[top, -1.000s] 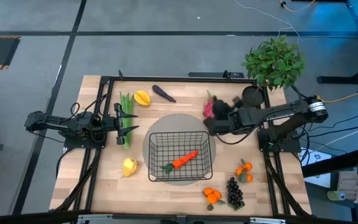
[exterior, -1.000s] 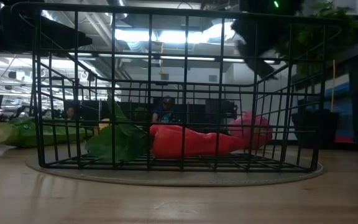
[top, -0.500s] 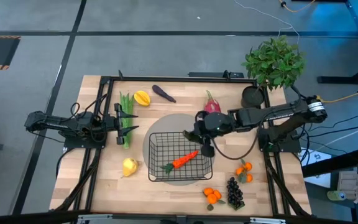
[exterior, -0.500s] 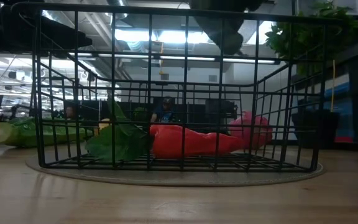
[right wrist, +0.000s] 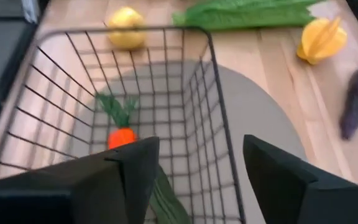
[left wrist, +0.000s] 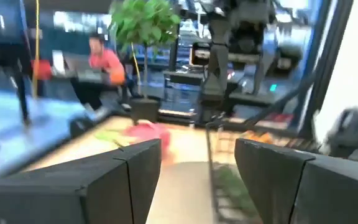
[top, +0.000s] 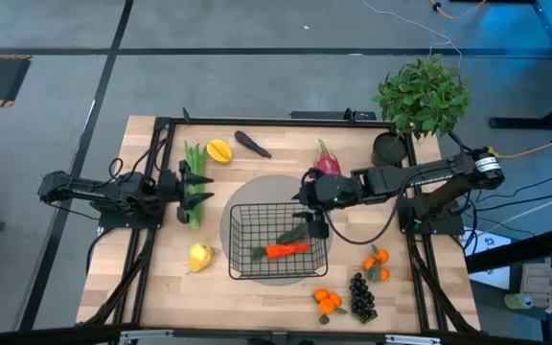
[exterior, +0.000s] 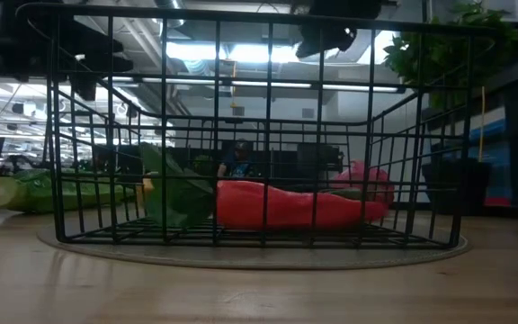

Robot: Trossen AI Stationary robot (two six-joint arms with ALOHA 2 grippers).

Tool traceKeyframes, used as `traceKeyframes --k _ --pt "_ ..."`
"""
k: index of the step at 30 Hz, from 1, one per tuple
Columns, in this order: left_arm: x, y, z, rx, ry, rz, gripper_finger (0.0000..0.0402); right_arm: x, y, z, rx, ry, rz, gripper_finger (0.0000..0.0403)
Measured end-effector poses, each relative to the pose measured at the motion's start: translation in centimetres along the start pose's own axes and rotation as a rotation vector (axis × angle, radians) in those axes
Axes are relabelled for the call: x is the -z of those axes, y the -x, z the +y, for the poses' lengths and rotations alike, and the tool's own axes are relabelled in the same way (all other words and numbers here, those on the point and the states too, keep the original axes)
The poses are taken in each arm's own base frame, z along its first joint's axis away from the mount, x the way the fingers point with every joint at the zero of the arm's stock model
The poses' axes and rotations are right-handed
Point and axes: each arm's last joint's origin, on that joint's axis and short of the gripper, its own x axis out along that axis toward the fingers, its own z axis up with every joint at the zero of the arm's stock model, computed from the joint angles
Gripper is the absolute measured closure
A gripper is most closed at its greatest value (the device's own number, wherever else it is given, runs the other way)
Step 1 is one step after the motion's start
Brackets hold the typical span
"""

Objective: Build produce basket
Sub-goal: Put the starfruit into the wire basket

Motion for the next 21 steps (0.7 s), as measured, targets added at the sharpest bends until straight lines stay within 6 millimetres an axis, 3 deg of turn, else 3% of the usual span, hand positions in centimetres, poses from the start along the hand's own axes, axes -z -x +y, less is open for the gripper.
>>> traceKeyframes --k 4,8,12,17,21 --pt "-0.1 0.0 0.1 -0.025 0.018 -0.015 0.0207 0.9 0.3 -0.7 0.218 0.023 0.078 0.0191" --pt "-0.7 0.0 0.1 -0.047 0.040 -0.071 0.0207 1.7 1.9 -2.0 0.597 0.022 0.110 0.0197" --pt "-2.1 0.1 0.4 -0.187 0.265 -0.179 0.0207 2.3 4.1 -3.0 0.941 -0.069 0.044 0.0199" --pt "-4.5 -0.2 0.2 -0.238 0.262 -0.181 0.0207 3.2 5.8 -3.5 1.059 -0.184 -0.009 0.0199" --pt "-6.6 -2.0 -0.5 -0.258 0.147 -0.106 0.0207 3.8 6.2 -3.9 1.081 -0.247 0.000 0.0199"
